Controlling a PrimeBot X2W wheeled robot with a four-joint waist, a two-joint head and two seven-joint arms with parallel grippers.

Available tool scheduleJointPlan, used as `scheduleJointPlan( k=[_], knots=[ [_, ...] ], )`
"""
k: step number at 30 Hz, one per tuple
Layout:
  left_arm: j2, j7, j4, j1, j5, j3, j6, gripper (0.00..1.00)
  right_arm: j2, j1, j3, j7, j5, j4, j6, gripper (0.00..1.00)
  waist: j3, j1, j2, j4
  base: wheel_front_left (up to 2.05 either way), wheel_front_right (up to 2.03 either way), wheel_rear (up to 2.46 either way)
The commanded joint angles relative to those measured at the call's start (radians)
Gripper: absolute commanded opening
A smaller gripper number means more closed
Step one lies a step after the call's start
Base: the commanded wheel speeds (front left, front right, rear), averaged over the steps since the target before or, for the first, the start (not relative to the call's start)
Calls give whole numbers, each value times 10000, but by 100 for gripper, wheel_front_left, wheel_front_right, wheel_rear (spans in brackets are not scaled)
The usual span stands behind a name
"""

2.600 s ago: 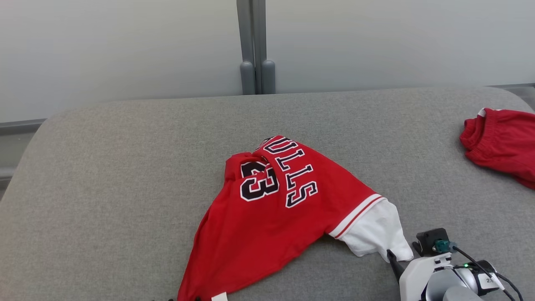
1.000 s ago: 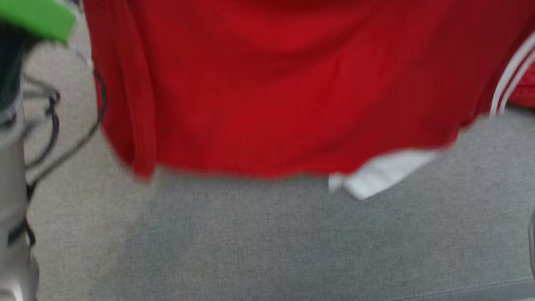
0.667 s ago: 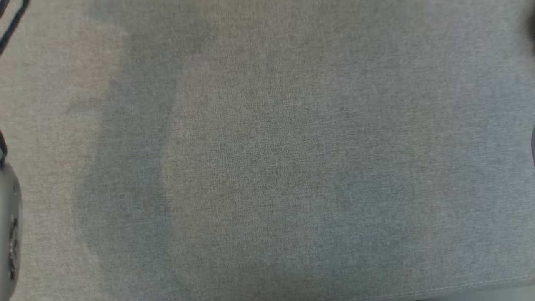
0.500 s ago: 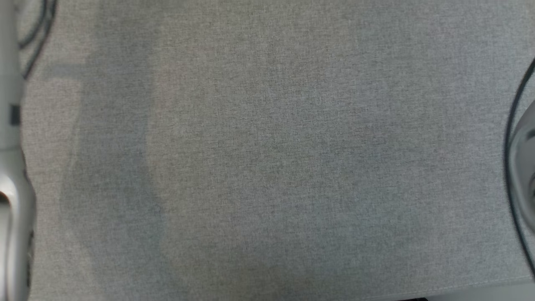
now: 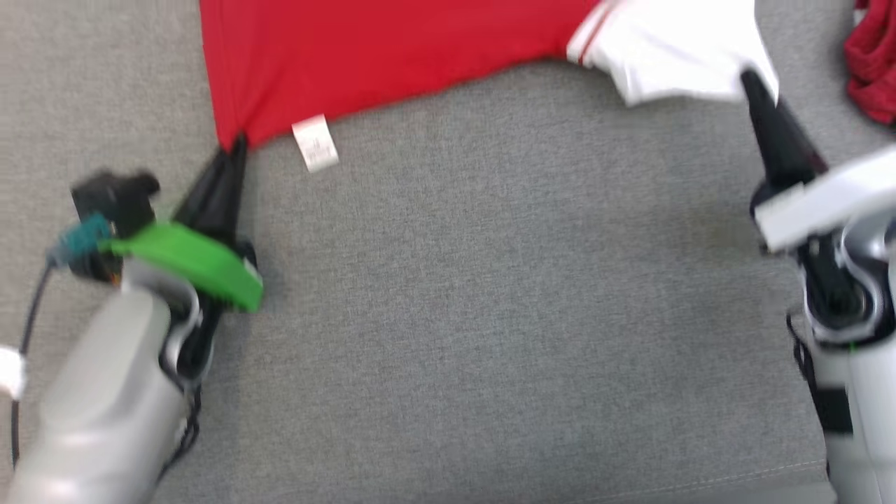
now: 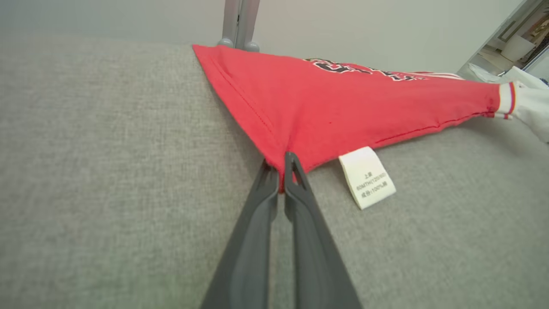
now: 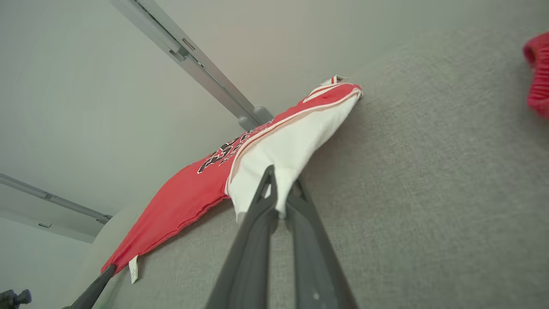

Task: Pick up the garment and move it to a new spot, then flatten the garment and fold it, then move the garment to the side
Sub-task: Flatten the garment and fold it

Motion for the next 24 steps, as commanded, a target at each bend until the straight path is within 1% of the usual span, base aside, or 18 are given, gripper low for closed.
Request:
scheduleJointPlan(
  k=[1,2,4,9,11,15,17,19,21,24],
  knots=[
    [152,-71,-250,768,92,51,-20,0,-124,822,-74,-92,133,-305,1,0,-1316,0,0,-106,0,0,0],
    [141,-85,-444,1216,83,130,9,0,-125,1317,-113,-93,190,-474,0,0,-1528,0,0,-92,0,0,0],
    [188,-90,-1058,2164,228,368,211,0,-145,2354,-249,-56,280,-818,0,0,-1949,0,0,-45,0,0,0],
    [-84,-82,-2644,4956,525,912,863,0,14,4957,-715,59,511,-1293,0,0,-2975,0,0,148,0,0,0],
    [-133,-85,-3253,6051,683,933,1089,0,172,5934,-827,64,514,-1481,0,0,-3199,0,0,214,0,0,0],
    [-325,-86,-4590,7903,397,1247,1701,0,606,7535,-1228,-71,808,-2146,0,0,-3242,0,0,400,0,0,0],
    [-244,59,-5150,8542,315,1125,1870,0,810,8147,-1494,-183,903,-2399,0,0,-3199,0,0,555,0,0,0],
    [-178,417,-5583,8854,197,941,1947,0,971,8497,-1669,-216,988,-2591,0,0,-3183,0,0,699,0,0,0],
    [-120,732,-5888,8882,131,810,1853,0,994,8559,-1742,-126,825,-2685,0,0,-3174,0,0,745,0,0,0],
    [-28,1187,-5910,8491,80,659,1796,0,986,8083,-1784,116,611,-2658,1,0,-3203,0,0,778,0,0,0]
  ],
)
